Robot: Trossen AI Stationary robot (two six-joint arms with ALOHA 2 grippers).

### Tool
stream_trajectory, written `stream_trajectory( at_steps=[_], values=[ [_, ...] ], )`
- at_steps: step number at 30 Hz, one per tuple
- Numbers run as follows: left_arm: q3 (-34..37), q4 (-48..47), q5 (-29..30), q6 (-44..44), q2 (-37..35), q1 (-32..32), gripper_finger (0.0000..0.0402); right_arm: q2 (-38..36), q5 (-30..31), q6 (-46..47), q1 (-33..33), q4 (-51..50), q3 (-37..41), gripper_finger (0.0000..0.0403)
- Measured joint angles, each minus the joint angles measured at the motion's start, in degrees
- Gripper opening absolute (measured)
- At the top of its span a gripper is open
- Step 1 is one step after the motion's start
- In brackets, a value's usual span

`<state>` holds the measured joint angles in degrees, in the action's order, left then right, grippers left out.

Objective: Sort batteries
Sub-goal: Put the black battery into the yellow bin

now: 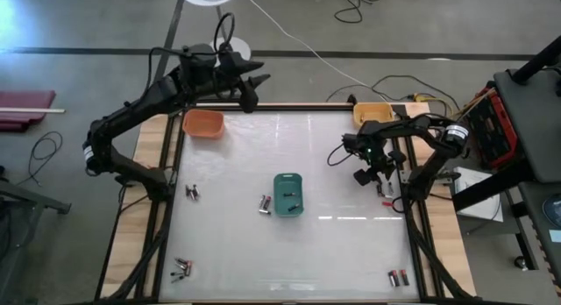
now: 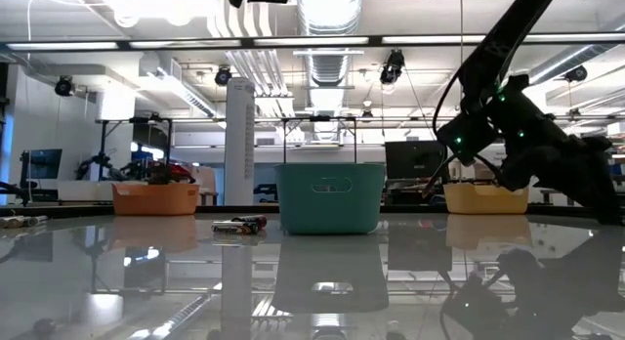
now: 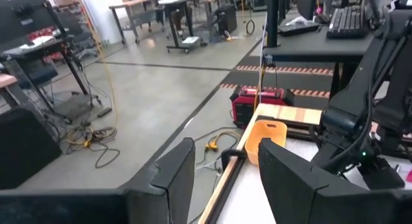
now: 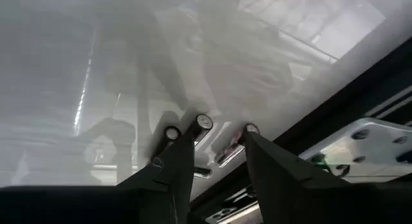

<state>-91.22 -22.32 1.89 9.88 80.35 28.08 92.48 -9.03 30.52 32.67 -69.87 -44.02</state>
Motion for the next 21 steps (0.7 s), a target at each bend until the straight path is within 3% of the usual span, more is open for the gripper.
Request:
stream_trajectory(
  at_steps=[21],
  values=[
    [0.00,-1.45,0.00,-1.85,-0.16,-0.22,0.0151,2.87,-3.41,-0.98,0.02,3.11,0.71,0.0119]
  ],
)
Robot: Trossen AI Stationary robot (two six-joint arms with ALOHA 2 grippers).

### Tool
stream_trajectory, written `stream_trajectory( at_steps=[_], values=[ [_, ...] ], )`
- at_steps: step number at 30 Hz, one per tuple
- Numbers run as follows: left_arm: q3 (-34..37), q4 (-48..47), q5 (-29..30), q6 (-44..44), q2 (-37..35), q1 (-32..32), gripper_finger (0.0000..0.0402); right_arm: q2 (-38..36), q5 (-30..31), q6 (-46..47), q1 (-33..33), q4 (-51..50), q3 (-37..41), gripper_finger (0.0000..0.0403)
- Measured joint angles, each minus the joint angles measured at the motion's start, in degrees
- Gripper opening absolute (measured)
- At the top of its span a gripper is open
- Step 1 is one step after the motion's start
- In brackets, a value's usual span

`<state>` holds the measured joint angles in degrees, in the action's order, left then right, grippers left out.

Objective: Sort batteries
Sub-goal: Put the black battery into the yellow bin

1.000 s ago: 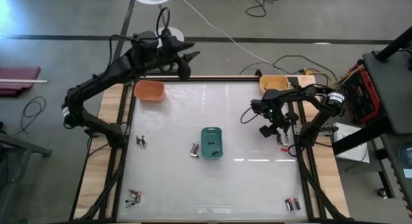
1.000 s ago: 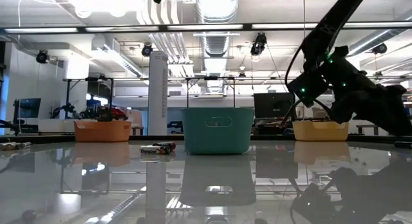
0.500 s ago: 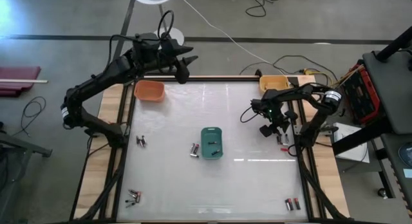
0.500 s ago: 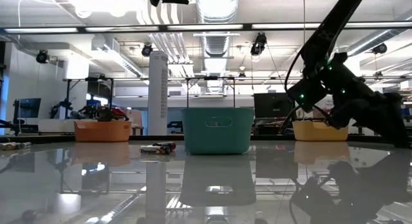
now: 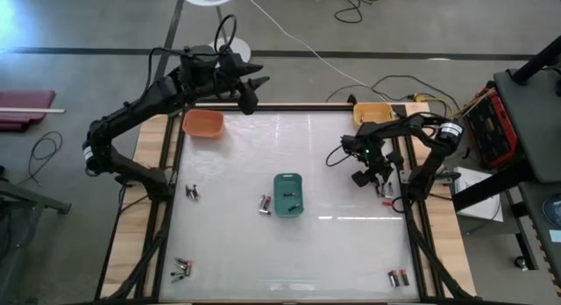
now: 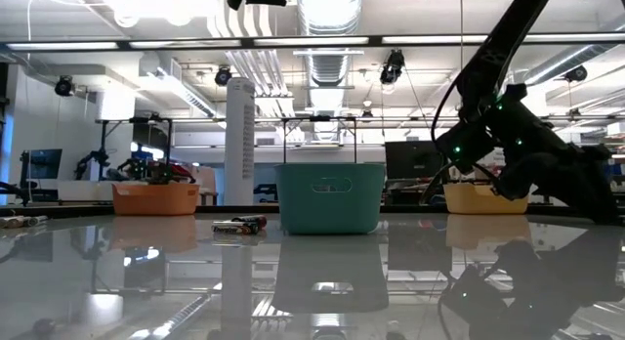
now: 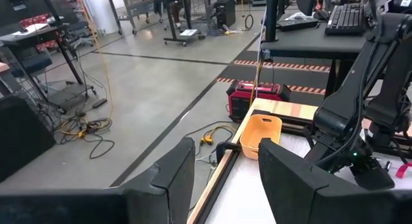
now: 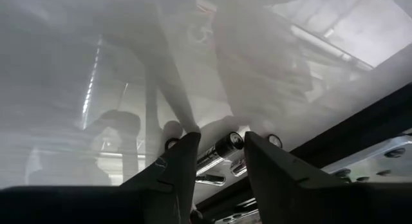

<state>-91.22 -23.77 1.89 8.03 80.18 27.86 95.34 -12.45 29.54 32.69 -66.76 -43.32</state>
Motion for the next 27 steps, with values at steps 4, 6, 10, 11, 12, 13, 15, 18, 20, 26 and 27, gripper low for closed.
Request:
stream_trajectory(
  at_steps=[4,6,10,11,12,13,15,18,20,26,27],
  values=[
    [0.00,0.00,0.00,0.00,-0.02,0.00,0.0151,-0.04,-0.67,0.01,0.00,0.23,0.33,0.0109],
    [0.00,-0.06,0.00,0.00,-0.02,0.00,0.0151,-0.04,-1.10,0.04,0.00,0.25,0.39,0.0105],
    [0.00,-0.33,0.00,0.00,-0.02,0.00,0.0151,-0.23,-1.18,0.49,-0.02,0.25,0.43,0.0098],
    [0.00,-0.36,0.00,0.00,-0.02,0.00,0.0151,-0.42,-1.18,0.67,-0.02,0.07,0.43,0.0098],
    [0.00,-0.37,0.00,0.00,-0.02,0.00,0.0151,-0.71,-1.34,0.82,-0.02,-0.39,0.42,0.0098],
    [0.00,-0.37,0.00,0.00,-0.02,0.00,0.0151,-1.11,-1.78,1.08,-0.04,-0.99,0.45,0.0100],
    [0.00,-0.39,0.00,0.00,-0.02,0.00,0.0151,-2.12,-2.45,1.41,-0.07,-1.96,0.45,0.0105],
    [0.00,-0.39,0.00,0.00,-0.02,0.00,0.0151,-2.93,-5.34,1.40,-0.02,-2.29,0.65,0.0117],
    [0.00,-0.41,0.01,0.00,-0.02,-0.02,0.0151,-3.01,-6.49,1.51,-0.04,-1.87,1.00,0.0124],
    [0.00,-0.90,0.00,0.02,-0.02,-0.02,0.0151,-2.11,-6.78,1.55,-0.02,1.73,3.90,0.0135],
    [0.00,-0.91,0.00,0.02,-0.02,-0.02,0.0151,-2.09,-7.05,1.82,-0.02,2.40,4.19,0.0134]
  ],
)
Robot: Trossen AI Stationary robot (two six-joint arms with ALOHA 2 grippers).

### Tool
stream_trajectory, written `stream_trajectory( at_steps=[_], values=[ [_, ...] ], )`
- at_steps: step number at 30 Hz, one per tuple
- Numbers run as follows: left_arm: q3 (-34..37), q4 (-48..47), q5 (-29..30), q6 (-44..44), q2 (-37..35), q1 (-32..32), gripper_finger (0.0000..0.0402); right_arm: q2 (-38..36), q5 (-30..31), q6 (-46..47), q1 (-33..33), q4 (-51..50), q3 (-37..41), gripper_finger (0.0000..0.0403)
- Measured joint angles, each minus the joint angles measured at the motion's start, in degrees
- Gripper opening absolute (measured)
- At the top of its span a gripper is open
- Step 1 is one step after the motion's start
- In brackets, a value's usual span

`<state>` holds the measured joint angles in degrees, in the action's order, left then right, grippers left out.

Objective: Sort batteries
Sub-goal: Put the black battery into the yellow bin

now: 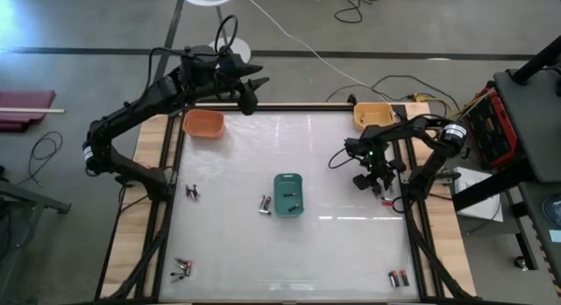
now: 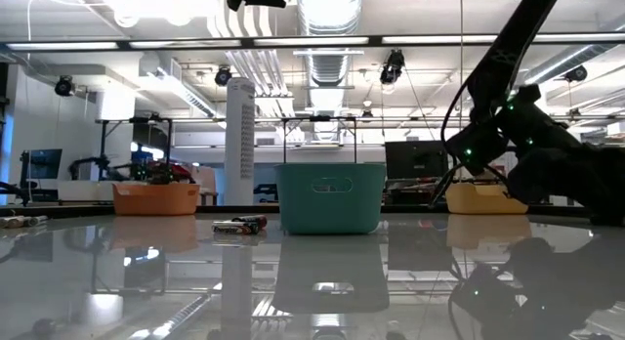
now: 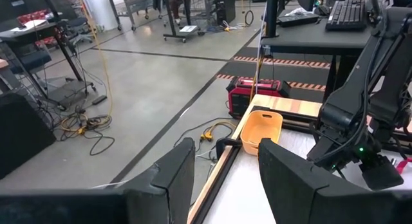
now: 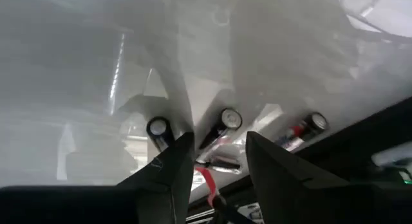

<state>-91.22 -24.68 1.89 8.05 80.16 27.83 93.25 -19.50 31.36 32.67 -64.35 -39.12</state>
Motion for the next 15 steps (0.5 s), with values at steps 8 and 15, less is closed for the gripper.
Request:
stream_trajectory(
  at_steps=[8,15],
  values=[
    [0.00,-0.01,0.00,0.00,-0.02,-0.02,0.0151,0.02,-0.09,0.81,0.00,2.65,0.54,0.0097],
    [0.09,2.00,-6.64,1.20,-3.38,0.02,0.0151,-0.08,0.66,3.19,-0.02,3.03,0.37,0.0046]
  ],
)
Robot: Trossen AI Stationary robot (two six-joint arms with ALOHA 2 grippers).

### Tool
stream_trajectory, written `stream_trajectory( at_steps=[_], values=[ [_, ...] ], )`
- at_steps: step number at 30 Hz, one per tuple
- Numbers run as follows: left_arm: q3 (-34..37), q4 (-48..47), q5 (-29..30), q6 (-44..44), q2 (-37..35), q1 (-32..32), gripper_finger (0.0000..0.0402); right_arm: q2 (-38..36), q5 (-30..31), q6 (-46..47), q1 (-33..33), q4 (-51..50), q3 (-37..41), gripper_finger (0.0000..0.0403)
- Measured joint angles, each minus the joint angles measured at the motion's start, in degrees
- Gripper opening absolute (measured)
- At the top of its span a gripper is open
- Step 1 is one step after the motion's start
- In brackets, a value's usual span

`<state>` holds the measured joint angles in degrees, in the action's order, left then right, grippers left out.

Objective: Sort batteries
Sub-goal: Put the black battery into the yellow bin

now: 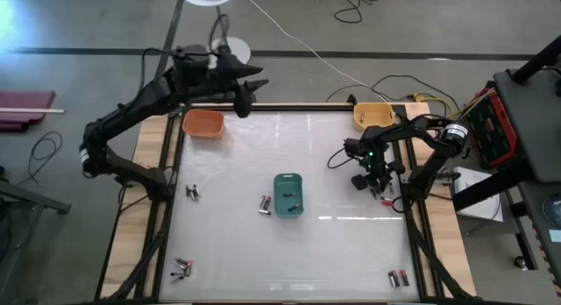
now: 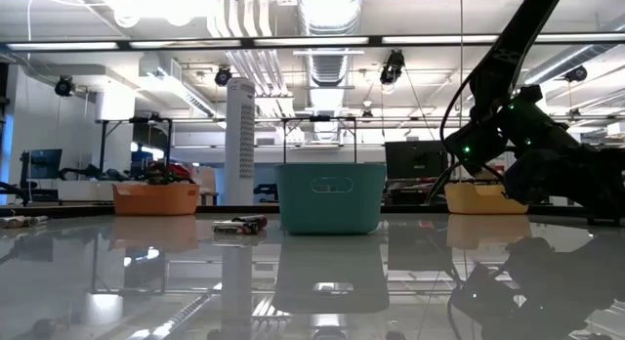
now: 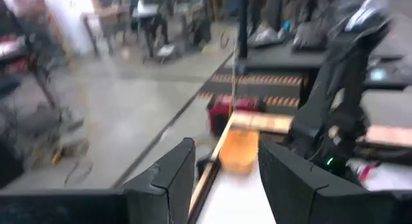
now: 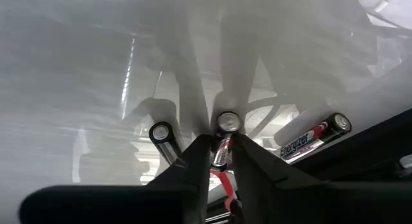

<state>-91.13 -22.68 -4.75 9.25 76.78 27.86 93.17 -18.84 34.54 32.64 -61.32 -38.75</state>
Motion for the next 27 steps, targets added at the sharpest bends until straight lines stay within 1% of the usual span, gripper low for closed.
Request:
stream_trajectory(
  at_steps=[3,5,9,12,14,19,22,24,27],
  values=[
    [-0.02,0.28,-0.90,1.87,-3.28,0.86,0.0151,-0.45,1.24,0.17,-0.02,-0.50,-0.73,0.0031],
    [-0.02,0.33,-0.85,2.61,-5.21,1.63,0.0151,-1.20,3.17,0.17,0.22,-1.07,-2.26,0.0026],
    [0.00,0.33,-0.85,2.41,-8.09,3.03,0.0151,-3.54,8.81,-0.04,1.38,-0.75,-8.09,0.0024],
    [0.00,0.41,-0.83,1.85,-8.75,3.30,0.0151,-4.36,9.29,-0.96,3.45,-2.20,-13.46,0.0024],
    [0.05,0.21,-0.83,1.27,-8.75,3.30,0.0151,-4.47,9.67,-2.17,5.72,-2.00,-18.03,0.0024],
    [0.09,0.03,-0.85,-1.34,-8.66,3.28,0.0151,-3.23,15.36,-8.21,12.71,-5.57,-30.85,0.0024],
    [0.09,-0.65,-0.85,-2.49,-8.67,3.28,0.0151,-2.16,18.99,-12.42,17.98,-6.86,-37.19,0.0024],
    [0.09,-1.26,-0.85,-2.94,-8.72,3.28,0.0151,-0.82,20.63,-14.63,21.88,-7.63,-39.91,0.0024],
    [0.09,-1.47,-0.85,-4.19,-8.79,3.26,0.0151,1.94,20.93,-16.24,27.10,-7.21,-41.98,0.0024]
  ],
)
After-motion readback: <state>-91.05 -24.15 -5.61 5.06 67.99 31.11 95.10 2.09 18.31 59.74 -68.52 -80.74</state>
